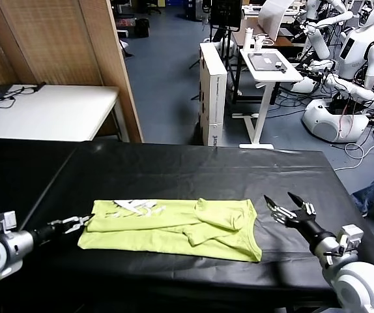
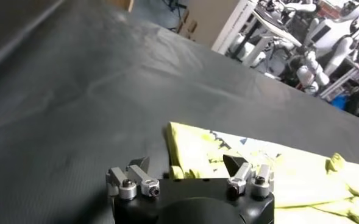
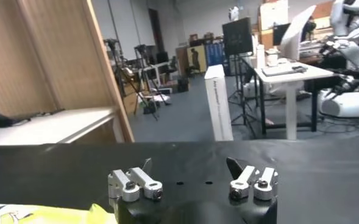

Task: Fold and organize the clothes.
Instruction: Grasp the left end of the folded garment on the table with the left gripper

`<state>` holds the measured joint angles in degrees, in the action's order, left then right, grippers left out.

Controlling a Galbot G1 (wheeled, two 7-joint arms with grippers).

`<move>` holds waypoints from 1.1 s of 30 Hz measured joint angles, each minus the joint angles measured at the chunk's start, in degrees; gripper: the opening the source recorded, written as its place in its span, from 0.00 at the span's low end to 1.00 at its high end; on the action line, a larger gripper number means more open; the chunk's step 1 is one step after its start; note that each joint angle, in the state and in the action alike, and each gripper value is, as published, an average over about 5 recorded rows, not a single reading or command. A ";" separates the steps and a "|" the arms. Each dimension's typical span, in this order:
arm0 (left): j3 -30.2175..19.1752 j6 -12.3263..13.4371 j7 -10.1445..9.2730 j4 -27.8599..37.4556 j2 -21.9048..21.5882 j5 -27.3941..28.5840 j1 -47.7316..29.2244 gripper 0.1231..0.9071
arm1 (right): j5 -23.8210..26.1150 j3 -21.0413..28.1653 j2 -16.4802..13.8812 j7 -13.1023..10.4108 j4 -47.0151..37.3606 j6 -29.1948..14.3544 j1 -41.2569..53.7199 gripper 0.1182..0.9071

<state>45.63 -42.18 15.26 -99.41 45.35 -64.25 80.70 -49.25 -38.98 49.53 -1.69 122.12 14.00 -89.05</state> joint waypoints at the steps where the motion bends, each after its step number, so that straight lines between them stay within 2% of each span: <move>1: -0.02 0.03 0.02 -0.01 0.21 0.10 0.07 1.00 | 0.06 0.02 0.05 -0.01 0.02 0.02 -0.01 1.00; 10: -0.92 0.20 0.15 -0.22 2.15 1.71 -0.05 1.00 | 0.42 0.43 0.37 -0.10 0.03 0.15 0.30 1.00; 24: -1.90 0.13 -0.05 -1.46 4.12 1.22 -0.31 0.98 | 1.56 2.27 1.17 -0.15 -0.13 0.38 1.63 1.00; 29: -2.00 0.09 -0.42 -1.17 4.26 1.07 -0.50 0.86 | 2.20 2.66 1.62 -0.10 -0.16 0.37 1.60 1.00; 33: -2.08 0.01 -0.80 -1.11 4.26 1.05 -0.51 0.64 | 2.97 3.17 2.14 -0.03 -0.22 0.29 1.67 1.00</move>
<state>43.55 -42.17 14.46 -100.52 49.61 -63.20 80.19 -46.28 -35.81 51.67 -1.72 121.91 14.29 -87.38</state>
